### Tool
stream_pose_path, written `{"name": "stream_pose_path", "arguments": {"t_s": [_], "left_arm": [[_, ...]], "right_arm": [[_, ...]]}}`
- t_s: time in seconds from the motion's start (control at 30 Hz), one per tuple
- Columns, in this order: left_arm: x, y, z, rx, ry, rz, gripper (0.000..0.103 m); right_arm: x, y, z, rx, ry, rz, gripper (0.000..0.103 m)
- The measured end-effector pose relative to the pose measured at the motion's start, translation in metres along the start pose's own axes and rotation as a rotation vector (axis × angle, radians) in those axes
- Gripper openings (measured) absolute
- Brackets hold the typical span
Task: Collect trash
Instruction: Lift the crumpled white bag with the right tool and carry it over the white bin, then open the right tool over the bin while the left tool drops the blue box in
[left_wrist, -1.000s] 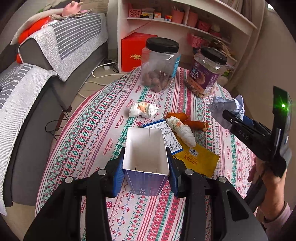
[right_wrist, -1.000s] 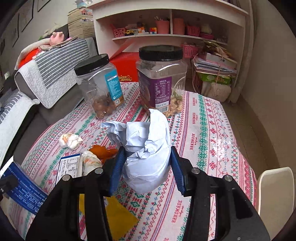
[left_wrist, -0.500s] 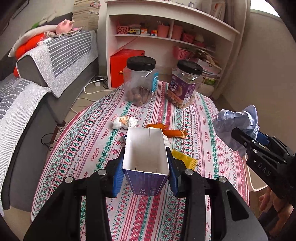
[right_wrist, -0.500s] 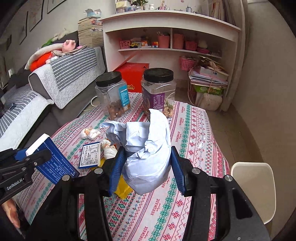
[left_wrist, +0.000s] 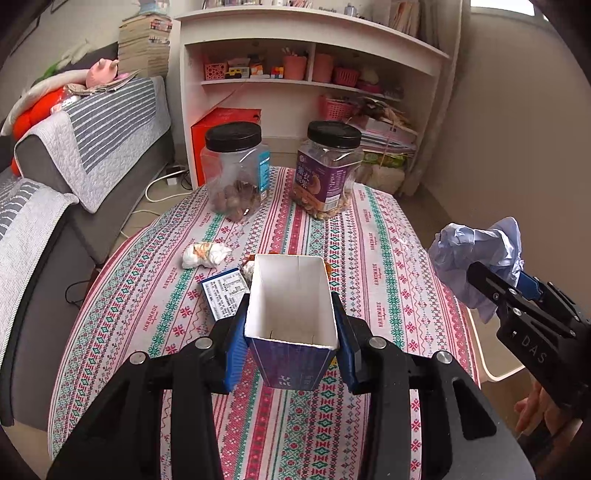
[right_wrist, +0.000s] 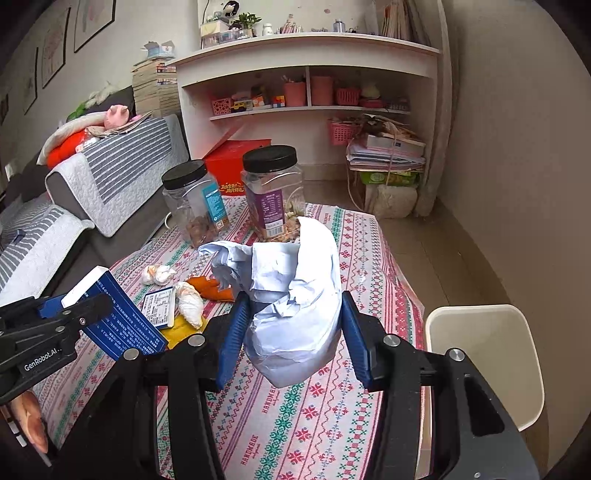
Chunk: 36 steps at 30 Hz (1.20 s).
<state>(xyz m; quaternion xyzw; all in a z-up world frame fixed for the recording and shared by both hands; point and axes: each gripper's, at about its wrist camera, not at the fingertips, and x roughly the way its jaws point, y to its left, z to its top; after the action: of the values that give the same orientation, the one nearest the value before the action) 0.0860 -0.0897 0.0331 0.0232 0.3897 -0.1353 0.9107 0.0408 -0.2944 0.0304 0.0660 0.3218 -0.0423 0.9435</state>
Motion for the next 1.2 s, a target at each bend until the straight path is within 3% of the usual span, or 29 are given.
{"name": "stream_pose_path", "arguments": {"t_s": [0.5,0.9,1.2], "left_arm": [[0.014,-0.043,-0.015,0.089,0.023,-0.027,0.04],[0.011,-0.079,-0.027,0.163,0.032,-0.08,0.04],[0.009,-0.132,-0.02,0.214,0.026,-0.129,0.04]], "right_arm": [[-0.016,-0.067,0.001,0.099,-0.016,-0.084,0.047],[-0.02,-0.136,-0.002,0.208,0.013,-0.218,0.047],[-0.03,-0.191,-0.017,0.314,0.068,-0.331,0.053]]}}
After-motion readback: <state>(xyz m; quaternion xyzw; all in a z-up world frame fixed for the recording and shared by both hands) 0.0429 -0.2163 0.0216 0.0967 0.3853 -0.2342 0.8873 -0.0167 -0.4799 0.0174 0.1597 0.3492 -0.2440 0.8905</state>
